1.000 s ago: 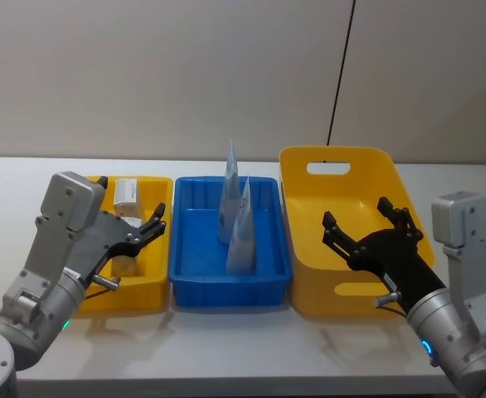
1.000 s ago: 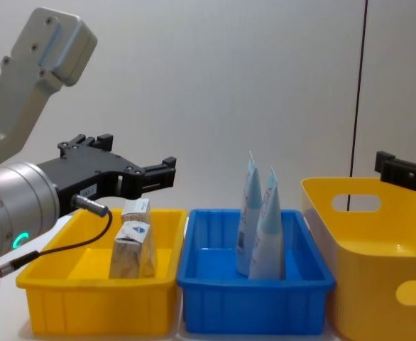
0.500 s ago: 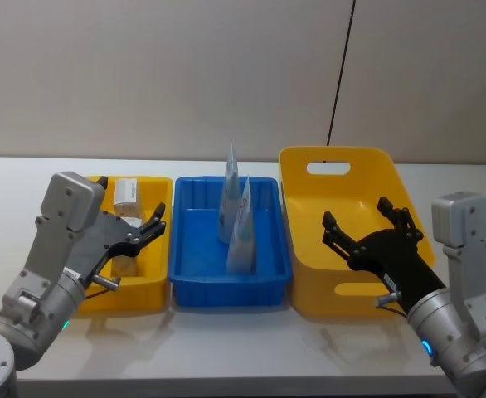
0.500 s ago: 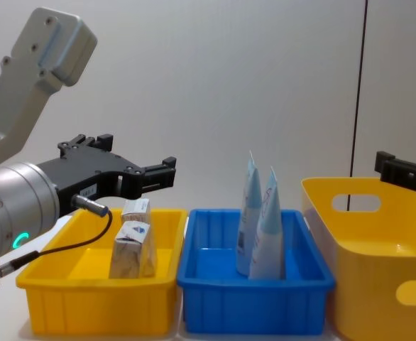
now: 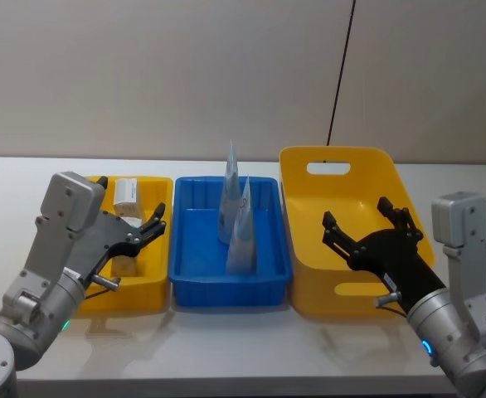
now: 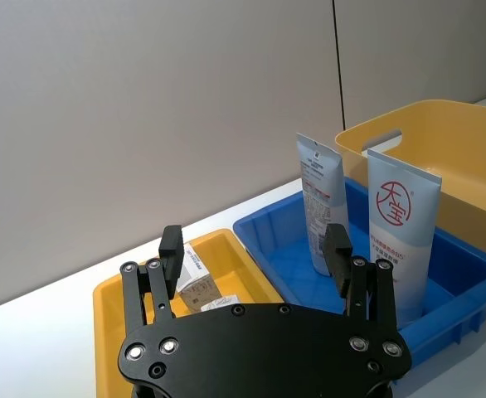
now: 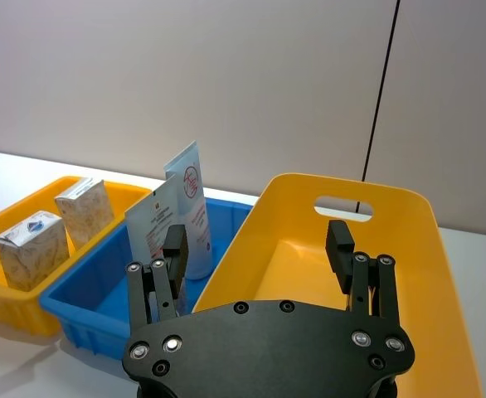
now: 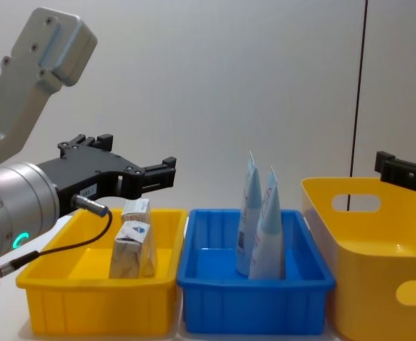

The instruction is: Bimanual collaborative sorting of washing and personal care products

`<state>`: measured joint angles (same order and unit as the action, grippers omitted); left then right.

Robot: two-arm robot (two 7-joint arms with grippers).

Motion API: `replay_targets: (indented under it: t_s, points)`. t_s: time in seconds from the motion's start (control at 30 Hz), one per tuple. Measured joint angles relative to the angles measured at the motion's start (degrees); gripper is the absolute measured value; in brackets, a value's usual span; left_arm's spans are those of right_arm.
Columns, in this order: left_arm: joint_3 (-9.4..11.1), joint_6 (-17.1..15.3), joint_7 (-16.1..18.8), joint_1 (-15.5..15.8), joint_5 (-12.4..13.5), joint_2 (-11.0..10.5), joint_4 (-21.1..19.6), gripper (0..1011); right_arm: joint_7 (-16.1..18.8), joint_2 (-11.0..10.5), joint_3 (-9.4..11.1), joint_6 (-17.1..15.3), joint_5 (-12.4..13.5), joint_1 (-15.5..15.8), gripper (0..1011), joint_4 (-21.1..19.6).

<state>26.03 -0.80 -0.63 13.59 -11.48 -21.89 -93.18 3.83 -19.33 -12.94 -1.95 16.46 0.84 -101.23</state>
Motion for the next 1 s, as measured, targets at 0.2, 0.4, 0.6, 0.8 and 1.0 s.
replay_targets:
  t_s: [0.2, 0.4, 0.6, 0.8, 1.0]
  points:
    - [0.0, 0.0, 0.0, 0.0, 0.0, 0.0, 0.0, 1001, 0.0, 0.0, 0.0, 0.0, 0.0, 0.0, 1002, 0.0]
    - [-0.2, -0.3, 0.0, -0.1, 0.0, 0.1, 0.0, 1002, 0.0, 0.0, 0.0, 0.0, 0.0, 0.0, 1002, 0.0]
    - [-0.6, -2.8, 0.0, -0.3, -0.8, 0.4, -0.5, 1001, 0.0, 0.0, 0.0, 0.0, 0.0, 0.0, 1002, 0.0]
    - [-1.3, -6.7, 0.1, -0.7, -2.0, 0.8, -1.3, 1001, 0.0, 0.0, 0.0, 0.0, 0.0, 0.0, 1002, 0.0]
    - [-1.7, -10.8, 0.3, -0.9, -2.7, 1.2, -1.6, 1001, 0.0, 0.0, 0.0, 0.0, 0.0, 0.0, 1002, 0.0]
